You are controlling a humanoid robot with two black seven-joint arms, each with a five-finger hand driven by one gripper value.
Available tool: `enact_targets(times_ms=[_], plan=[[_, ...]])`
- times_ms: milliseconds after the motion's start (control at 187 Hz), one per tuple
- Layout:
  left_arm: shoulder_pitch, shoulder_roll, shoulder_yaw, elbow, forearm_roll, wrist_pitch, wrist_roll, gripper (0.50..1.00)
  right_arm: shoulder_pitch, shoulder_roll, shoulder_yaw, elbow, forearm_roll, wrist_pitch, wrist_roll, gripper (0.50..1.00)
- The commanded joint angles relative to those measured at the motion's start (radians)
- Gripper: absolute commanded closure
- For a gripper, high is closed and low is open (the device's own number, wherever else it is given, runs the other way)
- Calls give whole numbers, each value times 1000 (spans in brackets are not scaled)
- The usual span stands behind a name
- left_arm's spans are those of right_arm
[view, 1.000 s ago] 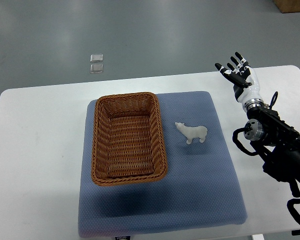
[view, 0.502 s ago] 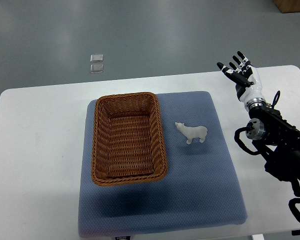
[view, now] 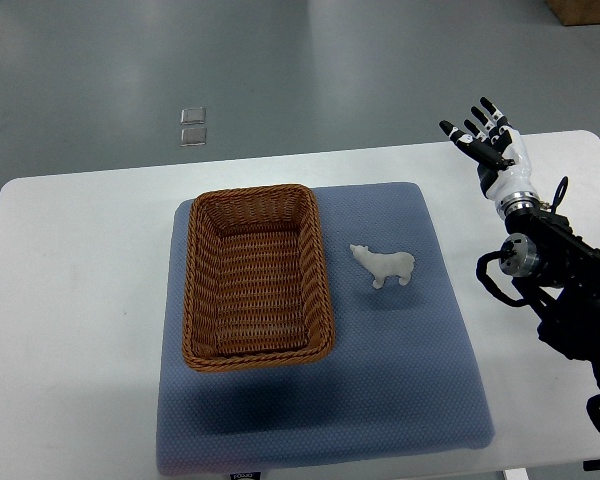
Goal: Place white bear in brown basket with right hand
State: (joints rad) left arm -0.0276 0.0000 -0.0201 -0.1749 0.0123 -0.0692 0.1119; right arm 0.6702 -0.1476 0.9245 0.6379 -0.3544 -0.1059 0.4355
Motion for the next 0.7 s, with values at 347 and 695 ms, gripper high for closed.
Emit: enact_targets(times_ms=[347,695], plan=[[0,0,0,0,0,0,0,500,14,-38,-26,42,-25,2,-8,576],[0,0,0,0,0,0,0,500,135,-182,-371,167,-325,97,-8,579]])
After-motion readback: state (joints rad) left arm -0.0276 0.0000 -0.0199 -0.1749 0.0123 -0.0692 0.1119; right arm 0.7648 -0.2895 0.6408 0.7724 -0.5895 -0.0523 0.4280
